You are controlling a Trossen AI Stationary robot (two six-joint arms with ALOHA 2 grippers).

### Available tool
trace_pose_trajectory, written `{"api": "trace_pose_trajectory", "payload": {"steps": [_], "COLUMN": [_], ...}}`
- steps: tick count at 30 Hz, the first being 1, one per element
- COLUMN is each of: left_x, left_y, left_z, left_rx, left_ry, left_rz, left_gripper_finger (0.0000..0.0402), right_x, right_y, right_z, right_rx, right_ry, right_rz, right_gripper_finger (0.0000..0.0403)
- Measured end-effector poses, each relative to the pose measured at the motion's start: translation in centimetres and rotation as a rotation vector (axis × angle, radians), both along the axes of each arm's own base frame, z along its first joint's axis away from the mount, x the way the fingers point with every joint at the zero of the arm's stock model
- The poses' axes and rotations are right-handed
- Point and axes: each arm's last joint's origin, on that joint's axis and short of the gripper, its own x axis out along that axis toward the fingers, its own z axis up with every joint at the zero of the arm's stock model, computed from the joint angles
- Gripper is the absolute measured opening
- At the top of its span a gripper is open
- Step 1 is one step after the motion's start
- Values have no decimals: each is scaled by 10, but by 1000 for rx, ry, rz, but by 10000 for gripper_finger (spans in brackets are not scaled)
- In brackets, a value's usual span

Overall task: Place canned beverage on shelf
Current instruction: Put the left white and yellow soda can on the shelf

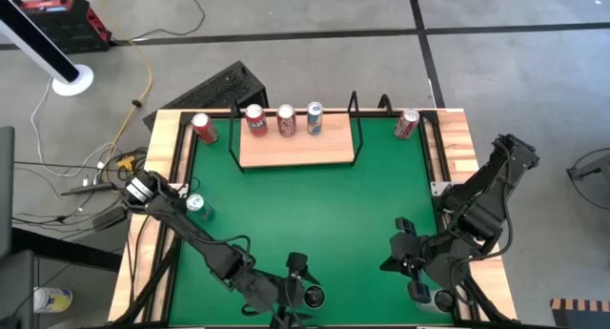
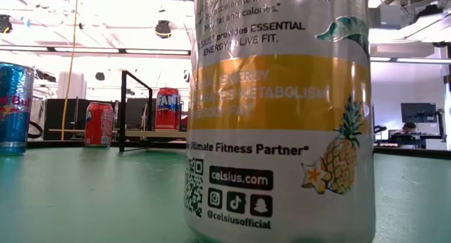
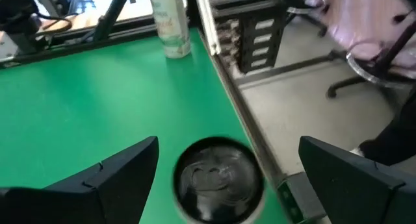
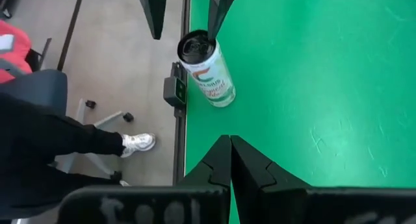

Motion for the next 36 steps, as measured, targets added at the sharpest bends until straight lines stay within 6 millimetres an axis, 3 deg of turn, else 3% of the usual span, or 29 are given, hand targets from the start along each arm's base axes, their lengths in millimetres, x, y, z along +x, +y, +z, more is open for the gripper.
{"api": "trace_pose_trajectory", "payload": {"steps": [36], "left_x": [21], "left_y": [13], "left_z": [-27], "left_rx": [-69], "left_ry": [104], "left_rz": [-46], "left_gripper_finger": [357], "right_x": [3], "right_y": [-5], "right_z": [-1], "right_rx": [-57], "right_ry": [-2], "right_rz": [26], "right_gripper_finger": [28]}}
